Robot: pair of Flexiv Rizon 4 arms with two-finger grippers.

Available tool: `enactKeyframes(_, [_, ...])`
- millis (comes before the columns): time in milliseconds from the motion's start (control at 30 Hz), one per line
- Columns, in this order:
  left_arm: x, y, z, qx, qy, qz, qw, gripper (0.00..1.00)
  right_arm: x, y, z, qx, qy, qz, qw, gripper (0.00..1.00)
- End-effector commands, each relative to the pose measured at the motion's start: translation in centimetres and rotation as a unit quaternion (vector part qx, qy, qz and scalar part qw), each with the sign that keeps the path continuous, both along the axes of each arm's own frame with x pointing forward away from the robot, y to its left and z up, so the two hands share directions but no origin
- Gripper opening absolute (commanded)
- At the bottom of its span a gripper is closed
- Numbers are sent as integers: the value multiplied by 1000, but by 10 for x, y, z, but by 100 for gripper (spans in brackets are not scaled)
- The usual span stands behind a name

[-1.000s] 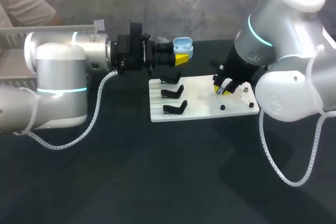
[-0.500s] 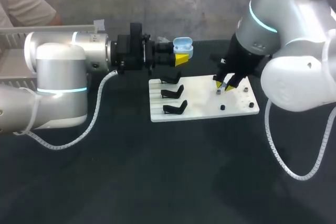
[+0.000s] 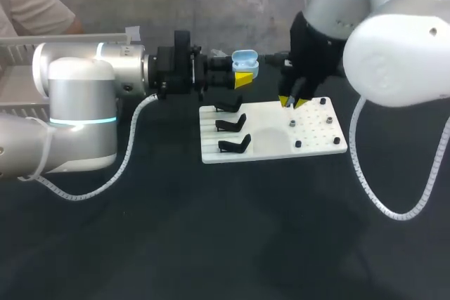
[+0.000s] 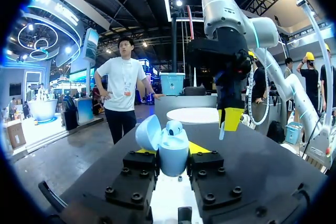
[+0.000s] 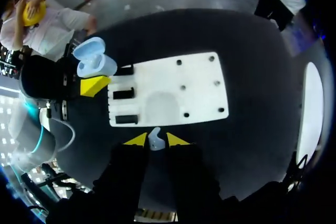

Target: Pick up each earbud case from the left stands, insert the matching earbuds, close the lid, and place the case in the box.

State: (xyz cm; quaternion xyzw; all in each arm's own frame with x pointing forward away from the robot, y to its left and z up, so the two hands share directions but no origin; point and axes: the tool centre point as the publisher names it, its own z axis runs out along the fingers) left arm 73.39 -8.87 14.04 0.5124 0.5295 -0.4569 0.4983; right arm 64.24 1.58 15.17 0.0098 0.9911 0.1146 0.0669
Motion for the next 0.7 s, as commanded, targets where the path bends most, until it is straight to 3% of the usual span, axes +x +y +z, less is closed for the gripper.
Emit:
enactKeyframes(33, [-2,0,-1,-2,-3,3,1000,0,1,12,21,-9,6,26,1000,0])
enactKeyframes(700, [-2,0,-1,-2,-3,3,1000,0,40,54,71,-39,-44,124,991,0])
